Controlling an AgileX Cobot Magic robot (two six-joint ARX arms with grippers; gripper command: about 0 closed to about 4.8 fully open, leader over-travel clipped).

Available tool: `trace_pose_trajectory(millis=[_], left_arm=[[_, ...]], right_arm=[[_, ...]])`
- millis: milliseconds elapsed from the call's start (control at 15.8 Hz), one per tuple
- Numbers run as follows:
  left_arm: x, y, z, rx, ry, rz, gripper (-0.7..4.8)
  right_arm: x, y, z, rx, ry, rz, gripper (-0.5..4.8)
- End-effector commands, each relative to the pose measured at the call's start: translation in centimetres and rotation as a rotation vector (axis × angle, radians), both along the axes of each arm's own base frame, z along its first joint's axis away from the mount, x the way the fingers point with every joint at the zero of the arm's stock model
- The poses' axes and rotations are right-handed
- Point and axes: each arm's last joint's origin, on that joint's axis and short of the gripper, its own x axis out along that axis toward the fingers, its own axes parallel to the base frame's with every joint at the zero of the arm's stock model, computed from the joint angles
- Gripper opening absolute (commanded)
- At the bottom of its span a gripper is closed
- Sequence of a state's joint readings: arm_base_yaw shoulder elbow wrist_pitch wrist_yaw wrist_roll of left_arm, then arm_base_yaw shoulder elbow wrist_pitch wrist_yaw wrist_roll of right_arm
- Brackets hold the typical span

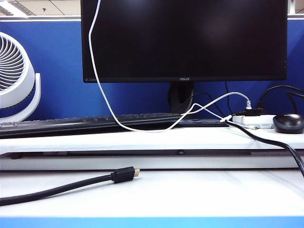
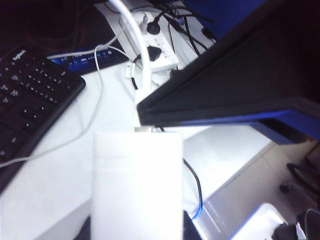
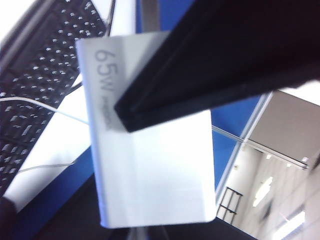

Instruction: Pick up the Type-C charging cable and the charging base, insert one end of the Type-C charger into the corresponding slot on the base, and finally place the plugged-in charger back on the table.

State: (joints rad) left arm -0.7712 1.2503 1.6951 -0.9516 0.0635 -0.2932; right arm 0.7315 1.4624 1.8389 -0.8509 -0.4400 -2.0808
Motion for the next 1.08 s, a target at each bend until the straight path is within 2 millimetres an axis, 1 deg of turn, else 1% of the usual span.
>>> trace_pose_trajectory(millis=[63, 1076], left_arm=[[0.82, -0.33, 1.76, -0.109, -0.148, 0.058, 0.16], [0.74, -0.4, 1.75, -0.101, -0.156, 0.009, 0.16]], right_arm=[[-2.1, 0.68, -0.68, -0.02, 0.134, 0.181, 0.02], [-2.6, 0.19, -0.63, -0.038, 0.151, 0.177, 0.02]])
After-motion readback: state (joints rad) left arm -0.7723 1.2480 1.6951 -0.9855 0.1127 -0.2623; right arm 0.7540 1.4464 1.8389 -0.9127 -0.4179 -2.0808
